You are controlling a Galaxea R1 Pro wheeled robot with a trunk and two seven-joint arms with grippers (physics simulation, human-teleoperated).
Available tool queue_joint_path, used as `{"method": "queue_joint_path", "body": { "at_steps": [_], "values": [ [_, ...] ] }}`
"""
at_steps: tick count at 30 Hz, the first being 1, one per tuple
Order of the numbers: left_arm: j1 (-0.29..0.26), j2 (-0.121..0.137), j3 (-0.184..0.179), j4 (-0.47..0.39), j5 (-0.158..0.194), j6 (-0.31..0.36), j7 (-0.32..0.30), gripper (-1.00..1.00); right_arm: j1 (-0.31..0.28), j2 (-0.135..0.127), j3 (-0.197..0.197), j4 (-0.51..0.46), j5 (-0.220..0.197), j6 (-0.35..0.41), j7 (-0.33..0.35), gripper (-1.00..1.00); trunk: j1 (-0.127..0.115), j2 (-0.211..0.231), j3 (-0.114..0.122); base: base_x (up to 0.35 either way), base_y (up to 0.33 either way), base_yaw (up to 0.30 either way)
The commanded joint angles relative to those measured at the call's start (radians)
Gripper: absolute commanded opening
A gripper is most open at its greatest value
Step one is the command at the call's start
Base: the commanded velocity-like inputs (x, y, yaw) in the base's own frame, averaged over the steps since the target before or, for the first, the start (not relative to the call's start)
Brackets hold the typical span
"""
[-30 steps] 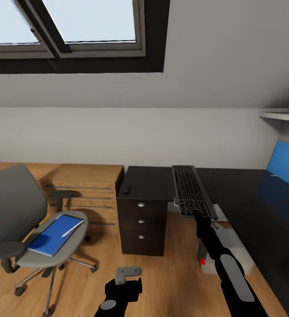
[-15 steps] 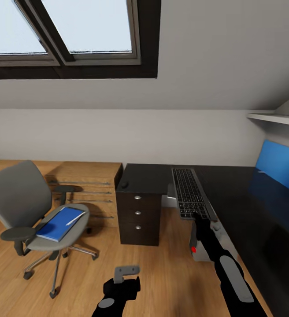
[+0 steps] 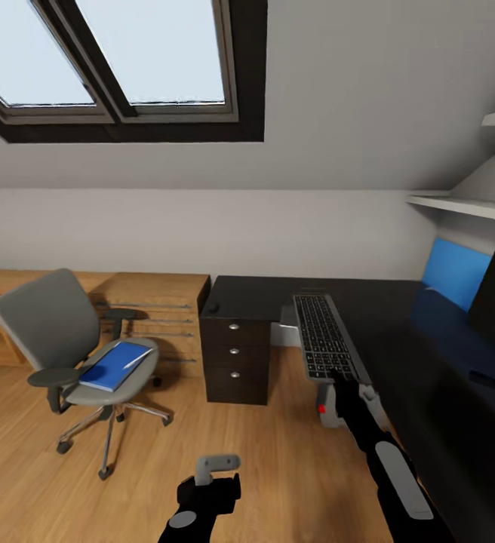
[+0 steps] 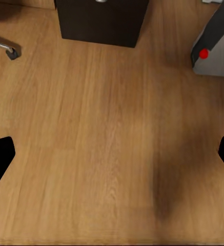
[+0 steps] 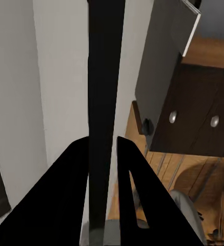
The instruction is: In the bedroom, organize the workspace by keeping the computer under the desk, ensuring the monitor is on the desk, placing the keyboard on the desk next to the monitor, placing the mouse on the desk next to the keyboard, moving the folder from the swivel chair onto the desk next to the mouse, stacking the notebook on top of the folder with the pen on top of the notebook, and positioning the swivel chair next to the desk.
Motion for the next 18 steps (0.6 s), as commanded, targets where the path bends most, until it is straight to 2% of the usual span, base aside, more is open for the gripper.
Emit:
{"method": "queue_joint_path", "body": {
  "at_steps": [1,3,4,18],
  "values": [
    [-0.001,0.000,-0.002,-0.002,0.007,0.002,0.009,1.00,-0.001,0.001,-0.004,0.008,-0.017,0.009,0.006,-1.00,-0.005,0.006,0.002,-0.328,-0.185,0.000],
    [-0.001,0.000,-0.003,-0.002,0.006,0.002,0.009,1.00,-0.001,0.001,-0.004,0.015,-0.018,0.009,-0.004,-1.00,-0.012,0.020,0.008,-0.327,-0.190,0.000],
    [-0.001,-0.001,-0.007,-0.001,0.004,0.002,0.010,1.00,-0.001,0.000,-0.007,0.019,-0.020,0.009,-0.031,-1.00,-0.016,0.027,0.012,-0.277,-0.247,0.000],
    [-0.001,0.000,-0.007,-0.001,0.003,0.002,0.010,1.00,-0.001,-0.001,-0.009,0.019,-0.020,0.008,-0.032,-1.00,-0.070,0.125,0.055,-0.262,-0.259,0.000]
  ]
}}
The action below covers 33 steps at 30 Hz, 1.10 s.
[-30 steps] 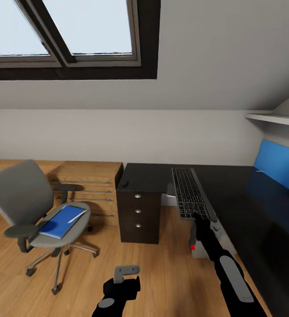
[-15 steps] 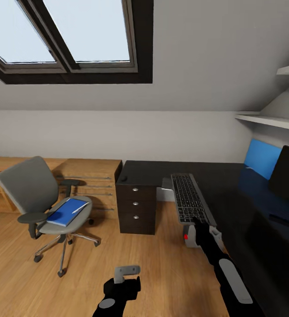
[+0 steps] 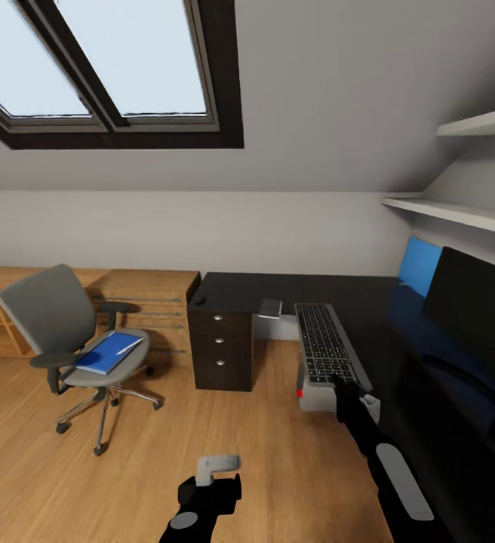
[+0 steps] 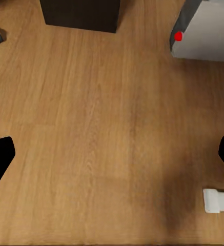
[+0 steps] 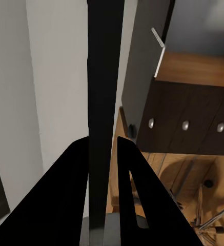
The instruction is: In the bedroom, organize the workspace by keeping the computer under the desk, ensuring the monitor is on the desk, placing the keyboard on the desk next to the monitor, placing the mouse on the desk next to the keyboard, moving the folder from the swivel chair onto the desk next to the mouse, stacking the notebook on top of the folder with the pen on top of the notebook, and positioning the swivel chair next to the desk.
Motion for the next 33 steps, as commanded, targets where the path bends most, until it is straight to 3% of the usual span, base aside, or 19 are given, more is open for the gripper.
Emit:
{"method": "queue_joint_path", "body": {
  "at_steps": [1,7,9,11,14,15,18,21,25,33],
  "values": [
    [-0.001,0.000,0.000,-0.001,0.008,0.002,0.009,1.00,-0.001,0.001,-0.004,0.000,-0.012,0.008,0.007,-1.00,-0.004,0.006,0.002,-0.251,-0.268,0.000],
    [-0.001,0.002,0.016,-0.002,0.012,0.002,0.008,1.00,-0.001,0.003,-0.006,0.001,-0.009,0.004,0.007,-1.00,-0.027,0.048,0.021,-0.241,-0.273,0.000],
    [-0.001,0.003,0.043,-0.003,0.014,0.002,0.007,1.00,-0.001,0.003,-0.006,0.002,-0.008,0.004,0.005,-1.00,-0.035,0.062,0.027,-0.237,-0.275,0.000],
    [-0.001,0.002,0.087,-0.004,0.016,0.003,0.004,1.00,-0.001,0.002,-0.006,0.003,-0.008,0.004,0.005,-1.00,-0.043,0.076,0.033,-0.236,-0.275,0.000],
    [-0.001,0.002,0.185,-0.021,0.025,0.004,-0.003,1.00,-0.001,-0.002,-0.008,0.007,-0.007,0.006,0.004,-1.00,-0.054,0.097,0.043,-0.236,-0.276,0.000],
    [-0.001,0.003,0.200,-0.029,0.033,0.004,-0.004,1.00,-0.001,-0.007,-0.008,0.015,-0.007,0.007,0.004,-1.00,-0.058,0.104,0.046,-0.236,-0.276,0.000],
    [-0.001,0.005,0.220,-0.045,0.076,0.004,-0.006,1.00,-0.003,-0.027,-0.010,0.066,-0.009,0.009,0.002,-1.00,-0.069,0.125,0.055,-0.236,-0.276,0.000],
    [-0.001,0.006,0.227,-0.051,0.095,0.004,-0.007,1.00,-0.005,-0.048,-0.011,0.097,-0.031,0.011,0.002,-1.00,-0.081,0.146,0.065,-0.236,-0.276,0.000],
    [-0.001,0.007,0.231,-0.052,0.098,0.004,-0.007,1.00,-0.006,-0.056,-0.010,0.102,-0.045,0.011,0.003,-1.00,-0.096,0.174,0.077,-0.235,-0.259,0.000],
    [-0.001,0.009,0.232,-0.058,0.098,0.001,-0.006,1.00,-0.009,-0.068,-0.010,0.134,-0.051,0.012,0.002,-1.00,-0.096,0.174,0.077,-0.075,-0.071,0.000]
  ]
}}
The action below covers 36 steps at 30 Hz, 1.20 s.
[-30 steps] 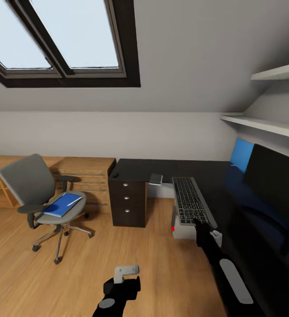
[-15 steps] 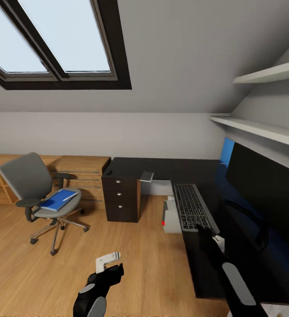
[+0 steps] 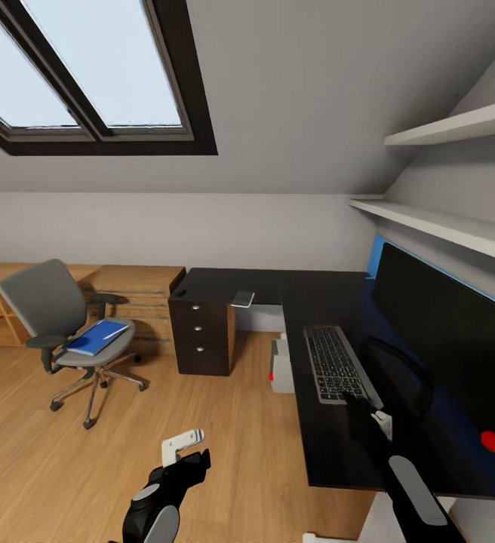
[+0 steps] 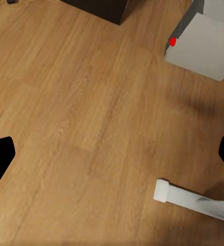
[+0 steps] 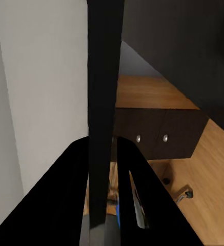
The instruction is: In the bedroom, organize the workspace by keeping the computer under the desk, ensuring the monitor is on the desk, placing the keyboard on the desk next to the monitor, placing the mouse on the desk next to the keyboard, moving the folder from the swivel chair onto the desk next to the mouse, stacking the notebook on top of the folder with the pen on top of the notebook, and positioning the swivel chair next to the desk.
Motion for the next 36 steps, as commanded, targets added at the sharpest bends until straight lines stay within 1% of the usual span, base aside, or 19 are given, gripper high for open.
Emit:
{"method": "queue_joint_path", "body": {
  "at_steps": [1,5,11,18,22,28,36],
  "values": [
    [-0.001,0.006,-0.001,-0.003,0.008,0.001,0.008,1.00,-0.004,-0.002,-0.002,0.036,-0.014,0.011,0.007,-1.00,0.000,-0.001,-0.002,-0.004,-0.004,0.000],
    [-0.001,0.012,-0.001,-0.004,0.008,0.000,0.008,1.00,-0.010,-0.003,-0.002,0.066,-0.015,0.016,0.007,-1.00,0.000,-0.001,-0.002,-0.002,-0.002,0.000],
    [-0.001,0.013,-0.002,-0.004,0.008,-0.002,0.008,1.00,-0.011,-0.004,-0.002,0.074,-0.015,0.017,0.008,-1.00,0.000,-0.001,-0.002,0.000,-0.001,0.000],
    [-0.001,0.018,-0.002,-0.004,0.008,-0.009,0.008,1.00,-0.011,-0.002,-0.002,0.075,-0.015,0.015,0.009,-1.00,0.000,-0.001,-0.002,0.000,-0.197,0.000],
    [-0.001,0.018,-0.002,-0.004,0.008,-0.019,0.009,1.00,-0.011,-0.002,-0.002,0.075,-0.015,0.015,0.008,-1.00,0.000,-0.001,-0.002,0.029,-0.060,0.000],
    [-0.001,0.018,-0.003,-0.003,0.008,-0.020,0.009,1.00,-0.011,-0.001,-0.002,0.075,-0.015,0.015,0.008,-1.00,0.000,-0.001,-0.002,0.150,-0.142,0.000],
    [-0.001,0.018,-0.007,-0.003,0.006,-0.020,0.009,1.00,-0.011,-0.001,-0.002,0.076,-0.015,0.013,0.008,-1.00,0.000,-0.001,-0.002,0.033,-0.039,0.000]
  ]
}}
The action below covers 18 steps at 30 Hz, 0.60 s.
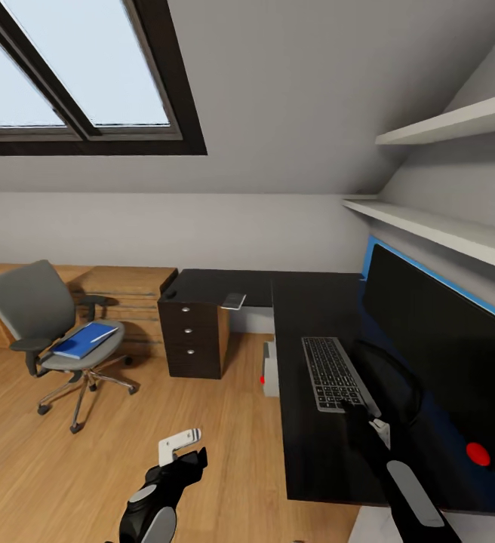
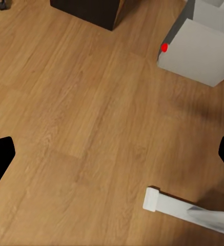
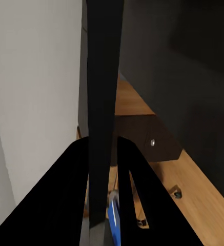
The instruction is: In the bedroom, organize the workspace by keeping the computer under the desk, ensuring the monitor is on the desk, placing the keyboard on the desk next to the monitor, placing the mouse on the desk next to the keyboard, moving the folder from the swivel chair onto the desk next to the mouse, stacking the notebook on top of the folder with the pen on top of the notebook, and positioning the swivel chair next to the desk.
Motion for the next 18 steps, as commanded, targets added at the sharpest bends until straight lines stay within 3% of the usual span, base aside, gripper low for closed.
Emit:
{"method": "queue_joint_path", "body": {
  "at_steps": [1,18],
  "values": [
    [-0.001,0.000,-0.001,-0.001,0.007,0.002,0.008,1.00,-0.001,0.000,-0.002,0.000,-0.010,0.006,0.006,-1.00,0.000,-0.001,-0.002,0.061,-0.119,0.000],
    [-0.001,-0.001,-0.005,0.000,0.005,0.001,0.010,1.00,-0.001,0.003,-0.002,0.001,-0.010,0.003,0.007,-1.00,0.000,-0.001,-0.002,0.024,-0.073,0.000]
  ]
}}
